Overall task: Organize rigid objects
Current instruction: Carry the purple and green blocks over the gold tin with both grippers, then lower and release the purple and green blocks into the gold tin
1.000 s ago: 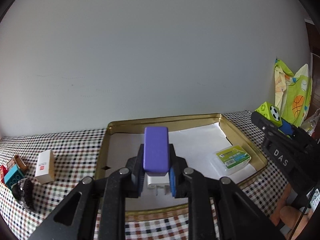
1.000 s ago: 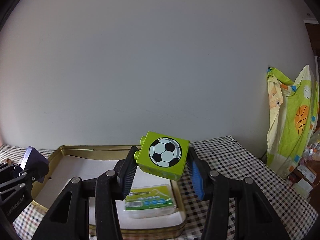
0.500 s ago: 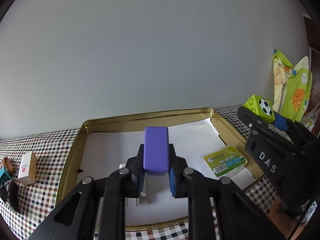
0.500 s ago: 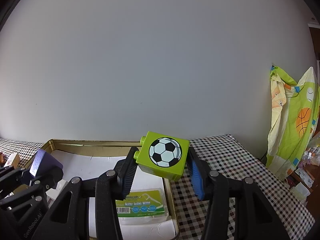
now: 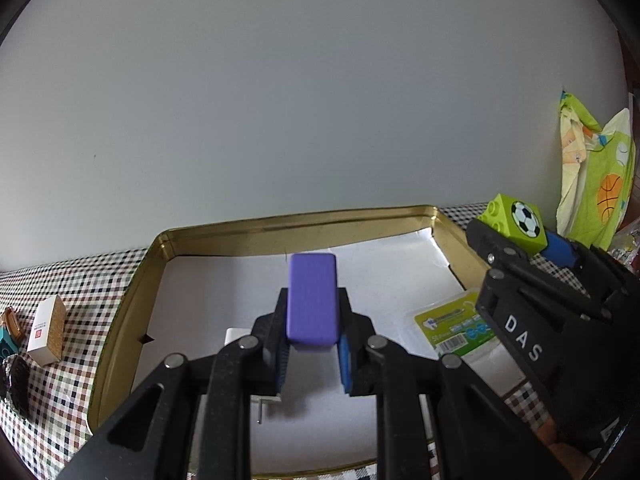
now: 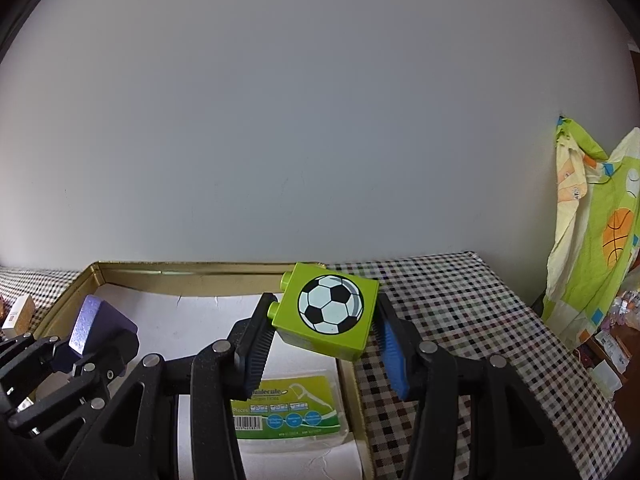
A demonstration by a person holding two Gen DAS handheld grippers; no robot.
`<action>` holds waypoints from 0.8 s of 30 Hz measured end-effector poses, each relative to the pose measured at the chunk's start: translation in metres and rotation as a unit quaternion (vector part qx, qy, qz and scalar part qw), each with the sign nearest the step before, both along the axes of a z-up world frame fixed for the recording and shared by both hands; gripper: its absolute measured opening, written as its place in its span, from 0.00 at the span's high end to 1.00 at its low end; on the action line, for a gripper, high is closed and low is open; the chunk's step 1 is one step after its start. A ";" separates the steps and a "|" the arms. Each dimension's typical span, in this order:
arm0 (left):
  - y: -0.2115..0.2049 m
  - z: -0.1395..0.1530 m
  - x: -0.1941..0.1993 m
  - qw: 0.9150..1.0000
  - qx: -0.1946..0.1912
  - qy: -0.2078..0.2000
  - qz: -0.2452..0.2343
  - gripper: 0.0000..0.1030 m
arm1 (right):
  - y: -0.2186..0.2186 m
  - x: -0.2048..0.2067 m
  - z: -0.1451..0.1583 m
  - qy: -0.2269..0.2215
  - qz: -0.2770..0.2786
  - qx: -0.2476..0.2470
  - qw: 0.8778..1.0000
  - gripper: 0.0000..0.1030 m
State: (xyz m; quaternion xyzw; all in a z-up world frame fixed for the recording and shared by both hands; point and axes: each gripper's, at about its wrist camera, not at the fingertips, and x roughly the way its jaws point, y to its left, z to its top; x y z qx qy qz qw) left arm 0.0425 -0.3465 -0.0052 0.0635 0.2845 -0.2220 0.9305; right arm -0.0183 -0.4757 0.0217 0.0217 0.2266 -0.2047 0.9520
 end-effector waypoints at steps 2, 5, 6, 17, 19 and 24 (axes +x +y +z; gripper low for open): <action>0.000 -0.001 0.003 1.000 0.001 0.005 0.006 0.83 | 0.001 0.005 -0.001 0.008 0.003 0.001 1.000 0.50; -0.002 -0.001 0.005 1.000 0.000 0.007 0.013 0.83 | 0.004 0.013 -0.004 0.022 0.011 0.003 1.000 0.50; -0.002 -0.001 0.006 1.000 0.001 0.007 0.014 0.83 | 0.004 0.014 -0.004 0.024 0.012 0.002 1.000 0.50; -0.019 -0.006 0.011 0.999 0.015 0.016 0.033 0.83 | 0.010 0.027 -0.011 0.053 0.037 0.003 0.998 0.46; -0.021 -0.006 0.012 0.999 0.016 0.016 0.036 0.83 | 0.013 0.028 -0.011 0.053 0.040 -0.002 0.998 0.27; -0.018 -0.004 0.007 0.998 0.009 -0.002 0.066 0.61 | 0.011 0.025 -0.009 0.042 0.032 -0.003 0.999 0.24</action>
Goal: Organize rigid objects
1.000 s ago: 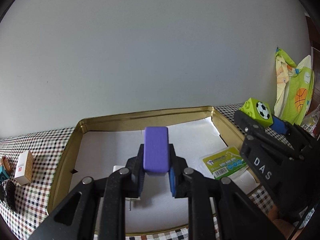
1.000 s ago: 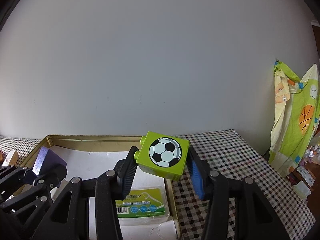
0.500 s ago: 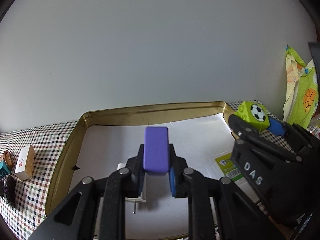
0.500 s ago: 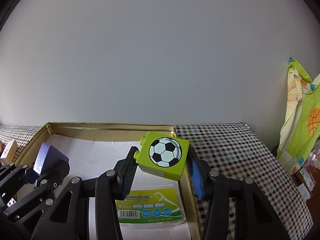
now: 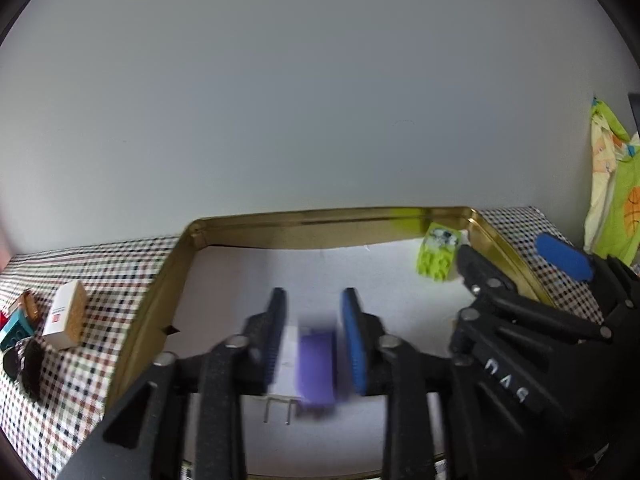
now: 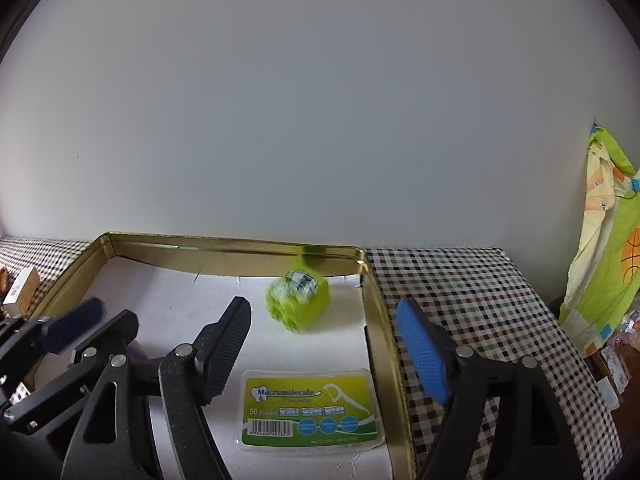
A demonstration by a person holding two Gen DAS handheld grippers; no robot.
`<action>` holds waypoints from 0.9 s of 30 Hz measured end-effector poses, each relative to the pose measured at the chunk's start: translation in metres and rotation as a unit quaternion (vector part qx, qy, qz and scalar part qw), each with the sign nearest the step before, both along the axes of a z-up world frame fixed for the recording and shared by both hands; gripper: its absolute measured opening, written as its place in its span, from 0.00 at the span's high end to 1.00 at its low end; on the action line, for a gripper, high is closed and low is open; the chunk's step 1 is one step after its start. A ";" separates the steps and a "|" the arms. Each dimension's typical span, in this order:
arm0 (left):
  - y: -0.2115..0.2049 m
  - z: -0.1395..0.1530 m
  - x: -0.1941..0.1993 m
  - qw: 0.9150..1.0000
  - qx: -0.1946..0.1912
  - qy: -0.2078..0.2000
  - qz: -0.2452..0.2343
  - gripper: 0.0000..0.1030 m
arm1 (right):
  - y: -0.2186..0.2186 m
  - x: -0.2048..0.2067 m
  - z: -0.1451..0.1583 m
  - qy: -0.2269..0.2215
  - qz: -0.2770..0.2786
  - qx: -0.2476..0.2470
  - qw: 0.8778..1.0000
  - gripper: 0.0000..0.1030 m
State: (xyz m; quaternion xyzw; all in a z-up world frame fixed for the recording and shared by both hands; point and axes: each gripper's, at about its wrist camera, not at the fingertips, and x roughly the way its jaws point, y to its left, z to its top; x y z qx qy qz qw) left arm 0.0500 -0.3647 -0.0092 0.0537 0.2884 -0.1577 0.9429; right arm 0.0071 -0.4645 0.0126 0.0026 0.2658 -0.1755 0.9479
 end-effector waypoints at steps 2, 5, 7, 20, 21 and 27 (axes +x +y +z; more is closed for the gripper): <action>0.006 0.003 -0.002 1.000 -0.008 -0.009 0.018 0.38 | -0.005 -0.003 0.001 -0.010 -0.012 0.009 1.000 0.24; 0.014 0.007 -0.007 0.998 -0.031 -0.030 0.043 0.05 | -0.015 -0.011 0.004 -0.036 -0.027 0.038 0.998 0.25; 0.024 0.010 -0.014 0.997 -0.046 -0.050 0.047 0.00 | -0.021 -0.015 0.006 -0.051 -0.028 0.062 0.996 0.20; 0.041 0.027 -0.052 0.987 -0.002 -0.151 0.049 0.00 | 0.001 -0.042 0.020 -0.128 -0.026 0.013 0.991 0.17; 0.045 0.027 -0.053 0.987 -0.003 -0.153 0.054 0.00 | 0.005 -0.045 0.021 -0.135 -0.024 0.004 0.991 0.16; 0.070 0.028 -0.060 0.986 -0.029 -0.145 0.073 0.00 | 0.025 -0.056 0.024 -0.150 -0.021 -0.042 0.988 0.16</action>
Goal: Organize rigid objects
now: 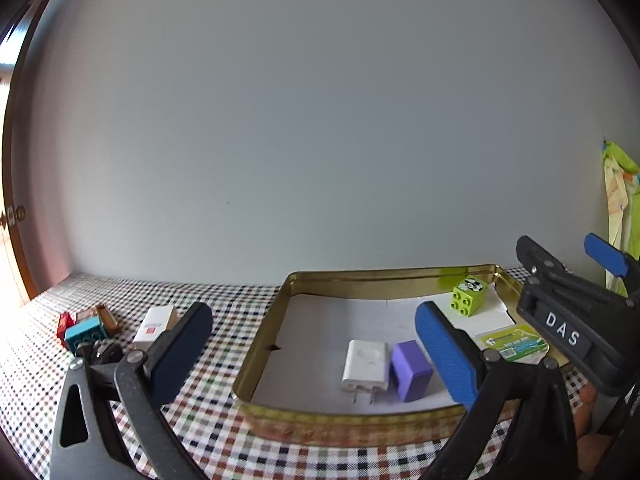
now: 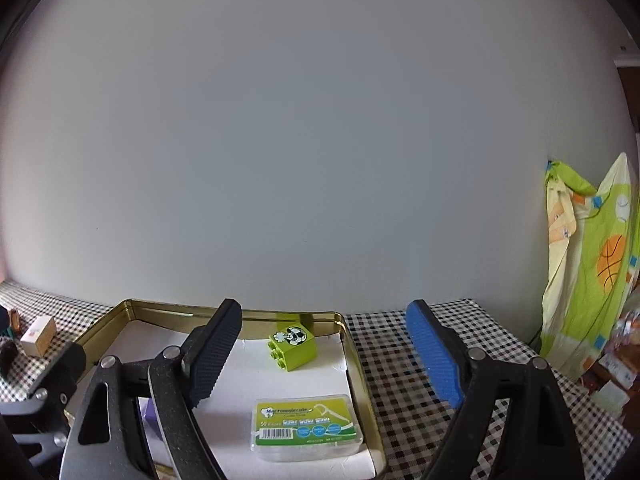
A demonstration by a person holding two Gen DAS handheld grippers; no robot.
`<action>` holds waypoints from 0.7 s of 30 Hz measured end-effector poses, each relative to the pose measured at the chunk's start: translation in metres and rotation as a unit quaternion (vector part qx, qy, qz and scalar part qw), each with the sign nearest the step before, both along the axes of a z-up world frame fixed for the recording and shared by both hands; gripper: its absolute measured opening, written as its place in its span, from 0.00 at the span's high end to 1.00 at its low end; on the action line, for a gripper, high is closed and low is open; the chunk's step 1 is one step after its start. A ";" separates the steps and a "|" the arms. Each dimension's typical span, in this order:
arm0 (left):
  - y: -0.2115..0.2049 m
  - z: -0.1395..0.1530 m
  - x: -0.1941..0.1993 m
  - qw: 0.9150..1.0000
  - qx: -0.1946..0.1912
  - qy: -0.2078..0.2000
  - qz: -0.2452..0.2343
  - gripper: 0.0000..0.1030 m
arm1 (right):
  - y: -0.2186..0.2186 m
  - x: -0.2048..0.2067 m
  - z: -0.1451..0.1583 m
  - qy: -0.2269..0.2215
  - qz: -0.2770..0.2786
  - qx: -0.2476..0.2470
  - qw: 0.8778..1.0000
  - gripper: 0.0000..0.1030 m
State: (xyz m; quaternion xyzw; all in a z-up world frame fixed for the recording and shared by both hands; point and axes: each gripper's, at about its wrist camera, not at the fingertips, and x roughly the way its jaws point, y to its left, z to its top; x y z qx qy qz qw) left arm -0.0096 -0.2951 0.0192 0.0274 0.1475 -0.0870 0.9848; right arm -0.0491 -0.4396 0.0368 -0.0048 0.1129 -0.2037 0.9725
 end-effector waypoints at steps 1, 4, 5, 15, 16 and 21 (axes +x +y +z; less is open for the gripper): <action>0.004 -0.001 0.000 1.000 -0.004 0.003 0.001 0.00 | 0.003 -0.001 0.001 0.000 0.000 -0.002 1.000 0.16; 0.014 -0.002 -0.003 1.000 -0.014 0.008 0.010 0.00 | 0.010 -0.006 0.002 -0.002 0.000 -0.004 1.000 0.16; 0.017 -0.002 -0.003 1.000 -0.016 0.010 0.011 0.00 | 0.011 -0.007 0.002 -0.003 -0.001 -0.005 1.000 0.16; 0.032 -0.004 -0.015 1.000 -0.003 0.013 0.015 0.00 | 0.017 -0.014 -0.002 0.012 -0.026 0.008 1.000 0.16; 0.033 -0.004 -0.017 1.000 -0.003 0.012 0.016 0.00 | 0.017 -0.016 -0.003 0.011 -0.029 0.013 0.999 0.16; 0.043 -0.005 -0.025 1.000 -0.006 0.009 0.016 0.00 | 0.018 -0.030 -0.004 0.012 -0.041 0.036 0.998 0.16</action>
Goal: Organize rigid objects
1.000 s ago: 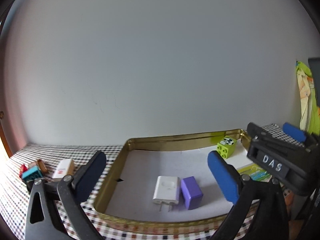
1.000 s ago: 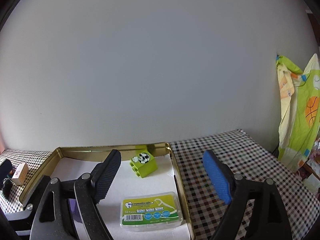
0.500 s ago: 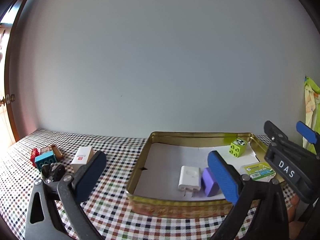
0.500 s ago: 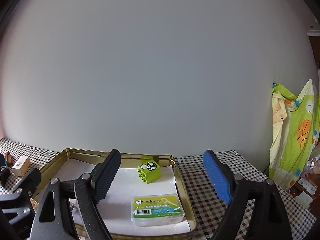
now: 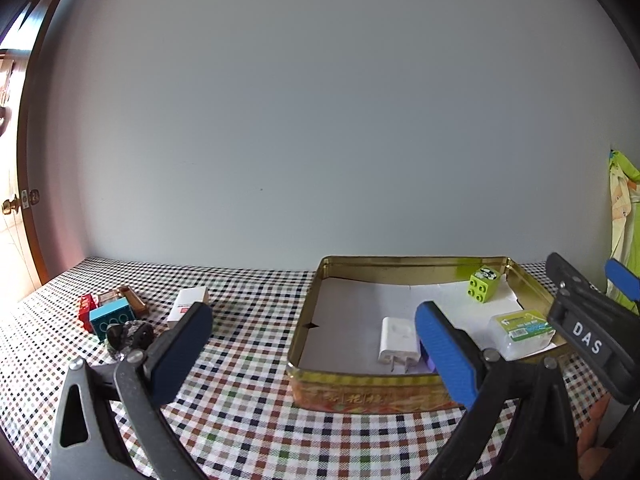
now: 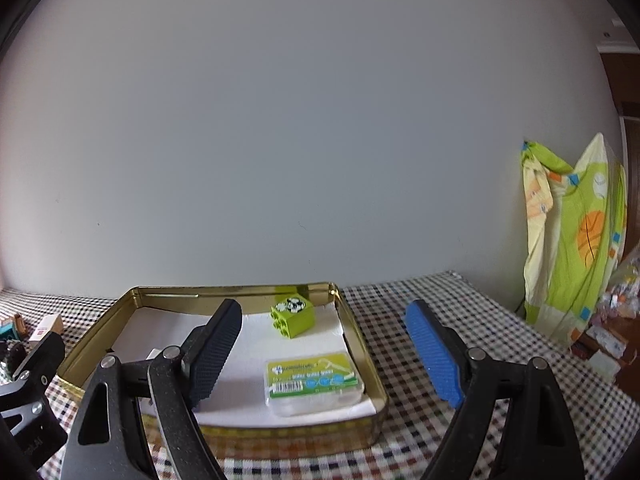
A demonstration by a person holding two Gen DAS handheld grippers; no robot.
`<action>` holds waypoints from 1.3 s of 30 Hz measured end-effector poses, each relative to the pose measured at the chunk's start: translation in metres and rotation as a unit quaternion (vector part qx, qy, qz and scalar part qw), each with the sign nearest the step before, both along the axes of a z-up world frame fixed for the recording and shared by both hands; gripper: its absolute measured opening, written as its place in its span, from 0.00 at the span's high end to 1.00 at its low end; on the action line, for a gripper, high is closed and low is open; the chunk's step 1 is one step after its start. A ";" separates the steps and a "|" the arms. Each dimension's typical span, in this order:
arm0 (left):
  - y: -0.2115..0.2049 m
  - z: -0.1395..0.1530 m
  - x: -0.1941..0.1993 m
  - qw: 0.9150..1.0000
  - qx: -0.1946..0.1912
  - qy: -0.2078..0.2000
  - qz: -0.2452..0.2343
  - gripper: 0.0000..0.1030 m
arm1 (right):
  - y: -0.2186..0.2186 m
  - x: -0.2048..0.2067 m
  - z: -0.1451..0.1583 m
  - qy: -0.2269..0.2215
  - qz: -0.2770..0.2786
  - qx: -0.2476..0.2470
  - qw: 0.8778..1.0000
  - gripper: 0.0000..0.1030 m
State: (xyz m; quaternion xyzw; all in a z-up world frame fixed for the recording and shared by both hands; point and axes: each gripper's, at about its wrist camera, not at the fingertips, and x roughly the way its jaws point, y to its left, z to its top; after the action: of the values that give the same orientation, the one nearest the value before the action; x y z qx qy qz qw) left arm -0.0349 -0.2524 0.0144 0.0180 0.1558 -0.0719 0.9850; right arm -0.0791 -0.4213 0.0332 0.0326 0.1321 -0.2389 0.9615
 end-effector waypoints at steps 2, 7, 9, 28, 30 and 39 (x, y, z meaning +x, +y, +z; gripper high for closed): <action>0.003 0.000 -0.003 1.000 0.005 -0.002 -0.002 0.00 | 0.002 -0.005 0.000 0.000 -0.003 0.004 1.000 0.16; 0.011 0.002 -0.012 1.000 0.016 -0.007 -0.005 0.00 | 0.013 -0.017 0.000 -0.007 -0.009 -0.007 1.000 0.16; 0.015 0.002 -0.014 1.000 0.019 -0.007 -0.006 0.00 | 0.016 -0.019 0.001 -0.007 -0.010 -0.012 1.000 0.16; 0.054 0.000 -0.011 0.999 0.041 0.002 -0.028 0.00 | 0.050 -0.036 0.002 0.000 -0.011 -0.035 0.999 0.16; 0.059 0.000 -0.008 0.999 0.042 0.003 -0.029 0.00 | 0.056 -0.035 0.001 0.004 -0.008 -0.042 0.999 0.16; 0.091 -0.001 0.008 0.999 0.037 0.019 -0.012 0.00 | 0.079 -0.026 -0.002 0.021 0.010 -0.045 0.999 0.16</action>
State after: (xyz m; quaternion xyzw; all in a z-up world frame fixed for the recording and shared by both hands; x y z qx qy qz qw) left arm -0.0269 -0.1615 0.0129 0.0552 0.1768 -0.0778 0.9796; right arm -0.1054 -0.3422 0.0314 -0.0171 0.1418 -0.2351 0.9614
